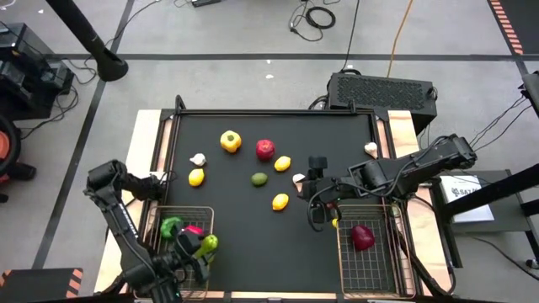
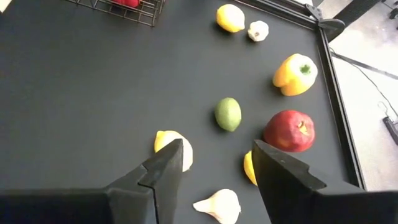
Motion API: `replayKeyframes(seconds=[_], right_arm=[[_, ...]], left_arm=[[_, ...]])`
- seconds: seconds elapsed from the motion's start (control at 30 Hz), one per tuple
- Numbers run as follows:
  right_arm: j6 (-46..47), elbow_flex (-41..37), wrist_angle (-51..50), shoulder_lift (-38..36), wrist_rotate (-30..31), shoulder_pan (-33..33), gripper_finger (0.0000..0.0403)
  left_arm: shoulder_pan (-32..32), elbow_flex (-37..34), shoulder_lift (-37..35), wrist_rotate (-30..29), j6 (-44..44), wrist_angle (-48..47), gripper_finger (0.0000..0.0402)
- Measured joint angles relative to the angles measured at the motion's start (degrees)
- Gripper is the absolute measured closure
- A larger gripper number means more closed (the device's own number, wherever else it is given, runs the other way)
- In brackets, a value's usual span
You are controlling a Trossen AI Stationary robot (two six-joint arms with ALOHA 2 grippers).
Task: Sort produce into baskets
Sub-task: Put the chayote into the left gold wire basket, then put the yellow bell pepper into the left gold wire basket
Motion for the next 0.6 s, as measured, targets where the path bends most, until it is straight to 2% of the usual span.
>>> replayKeyframes(seconds=[0.1,0.27,0.6], right_arm=[[-0.2,0.0,0.0,0.0,0.0,0.0,0.0220],[-0.2,0.0,0.1,0.0,0.0,0.0,0.0220],[0.1,0.0,0.4,0.0,0.0,0.0,0.0220]], left_arm=[[0.0,0.0,0.4,0.1,-4.9,-2.2,0.0163],[-0.1,0.0,0.8,0.9,-7.8,-6.0,0.0139],[-0.5,0.0,0.7,2.2,-9.6,-9.6,0.0128]])
